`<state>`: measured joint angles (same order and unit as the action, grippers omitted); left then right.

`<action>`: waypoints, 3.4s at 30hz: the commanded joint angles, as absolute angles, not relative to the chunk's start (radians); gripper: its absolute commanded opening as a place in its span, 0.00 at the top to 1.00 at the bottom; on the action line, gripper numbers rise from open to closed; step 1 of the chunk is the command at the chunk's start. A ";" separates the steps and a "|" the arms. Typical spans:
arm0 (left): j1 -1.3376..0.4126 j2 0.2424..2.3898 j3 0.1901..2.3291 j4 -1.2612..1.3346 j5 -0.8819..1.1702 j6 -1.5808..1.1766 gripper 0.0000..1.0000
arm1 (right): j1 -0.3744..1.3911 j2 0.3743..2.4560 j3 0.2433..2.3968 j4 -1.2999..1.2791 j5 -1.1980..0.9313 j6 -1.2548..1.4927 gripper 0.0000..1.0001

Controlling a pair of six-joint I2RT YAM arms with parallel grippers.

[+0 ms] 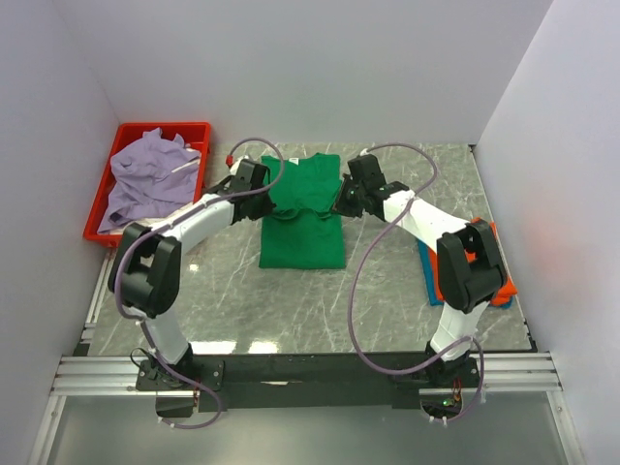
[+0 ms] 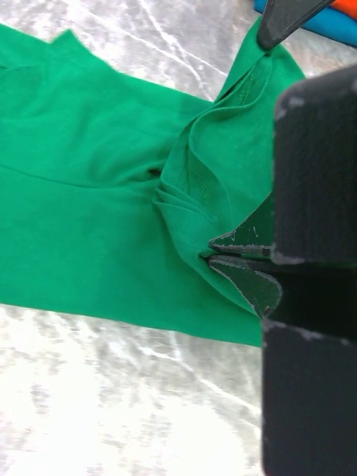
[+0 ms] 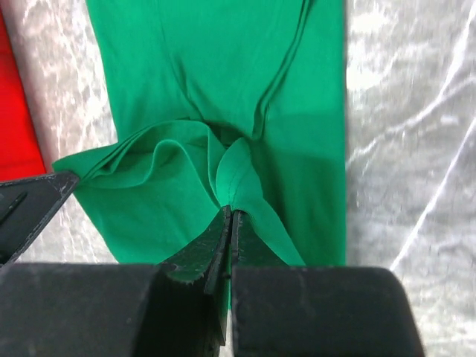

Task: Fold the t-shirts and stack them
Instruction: Fold the tshirt

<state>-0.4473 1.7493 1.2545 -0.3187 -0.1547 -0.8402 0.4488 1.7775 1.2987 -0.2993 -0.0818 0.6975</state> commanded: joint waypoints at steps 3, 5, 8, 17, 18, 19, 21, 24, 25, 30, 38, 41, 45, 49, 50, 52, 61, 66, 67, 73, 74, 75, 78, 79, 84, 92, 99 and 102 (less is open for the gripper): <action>-0.420 1.816 1.356 -0.321 -0.121 -0.779 0.99 | 0.419 1.831 1.382 -0.265 -0.118 0.672 1.00; -0.411 1.831 1.365 -0.322 -0.115 -0.776 0.99 | 0.407 1.838 1.388 -0.264 -0.123 0.672 1.00; -0.399 1.855 1.374 -0.313 -0.098 -0.769 0.99 | 0.390 1.855 1.391 -0.253 -0.141 0.678 1.00; -0.359 1.916 1.422 -0.318 -0.067 -0.729 0.71 | 0.339 1.928 1.462 -0.275 -0.215 0.666 0.79; -0.348 1.907 1.425 -0.321 -0.066 -0.723 0.56 | 0.330 1.931 1.473 -0.284 -0.225 0.663 0.71; -0.345 1.901 1.425 -0.321 -0.063 -0.719 0.52 | 0.325 1.933 1.483 -0.296 -0.230 0.651 0.58; -0.339 1.867 1.413 -0.322 -0.071 -0.715 0.42 | 0.324 1.928 1.506 -0.330 -0.216 0.637 0.48; -0.337 1.816 1.388 -0.327 -0.078 -0.724 0.31 | 0.322 1.901 1.516 -0.362 -0.190 0.617 0.46; -0.337 1.803 1.376 -0.324 -0.075 -0.729 0.32 | 0.325 1.887 1.491 -0.357 -0.192 0.617 0.46; -0.377 1.706 1.263 -0.256 -0.009 -0.787 0.59 | 0.362 1.801 1.398 -0.331 -0.169 0.611 0.48; -0.462 1.718 1.138 -0.144 0.063 -0.867 0.99 | 0.485 1.807 1.287 -0.290 -0.114 0.621 0.50; -0.480 1.732 1.086 -0.112 0.066 -0.888 0.99 | 0.537 1.839 1.279 -0.299 -0.078 0.621 0.51; -0.486 1.732 0.993 -0.055 0.055 -0.925 0.99 | 0.563 1.867 1.243 -0.305 -0.040 0.634 0.52; -0.486 1.723 0.902 -0.008 0.052 -0.951 0.99 | 0.564 1.864 1.174 -0.299 -0.012 0.632 0.52; -0.486 1.717 0.872 -0.008 0.057 -0.956 0.99 | 0.565 1.862 1.166 -0.301 -0.002 0.629 0.52; -0.486 1.709 0.842 0.037 0.060 -0.968 0.99 | 0.568 1.861 1.146 -0.310 -0.002 0.617 0.52; -0.486 1.608 0.816 0.005 0.049 -0.947 0.99 | 0.575 1.764 1.143 -0.379 0.100 0.604 0.52; -0.485 1.537 0.824 -0.034 0.043 -0.942 0.99 | 0.629 1.695 1.180 -0.425 0.124 0.615 0.52; -0.486 1.529 0.818 -0.032 0.044 -0.945 0.99 | 0.658 1.697 1.196 -0.428 0.127 0.620 0.52; -0.486 1.516 0.775 -0.020 0.045 -0.954 0.99 | 0.739 1.770 1.233 -0.439 0.155 0.647 0.53; -0.486 1.520 0.761 -0.015 0.041 -0.956 0.99 | 0.748 1.787 1.230 -0.434 0.158 0.649 0.53; -0.486 1.523 0.752 -0.011 0.038 -0.959 0.99 | 0.752 1.792 1.224 -0.428 0.160 0.655 0.53; -0.486 1.529 0.709 0.012 0.017 -0.966 0.99 | 0.752 1.804 1.174 -0.408 0.172 0.669 0.53; -0.486 1.531 0.698 0.023 0.015 -0.968 0.99 | 0.753 1.805 1.163 -0.402 0.172 0.672 0.53; -0.486 1.552 0.644 0.060 0.023 -0.986 0.99 | 0.750 1.830 1.109 -0.379 0.178 0.673 0.53; -0.485 1.523 0.617 0.055 0.021 -0.986 0.99 | 0.724 1.770 1.008 -0.305 0.086 0.680 0.53; -0.485 1.494 0.615 0.041 0.020 -0.982 0.99 | 0.595 1.612 0.839 -0.195 -0.097 0.683 0.53; -0.483 1.490 0.611 0.046 0.021 -0.983 0.99 | 0.543 1.601 0.801 -0.170 -0.150 0.673 0.53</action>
<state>-0.4839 1.5169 0.6247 0.0628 0.0372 -0.9897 0.5865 1.6260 0.8433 -0.1772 -0.0784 0.6834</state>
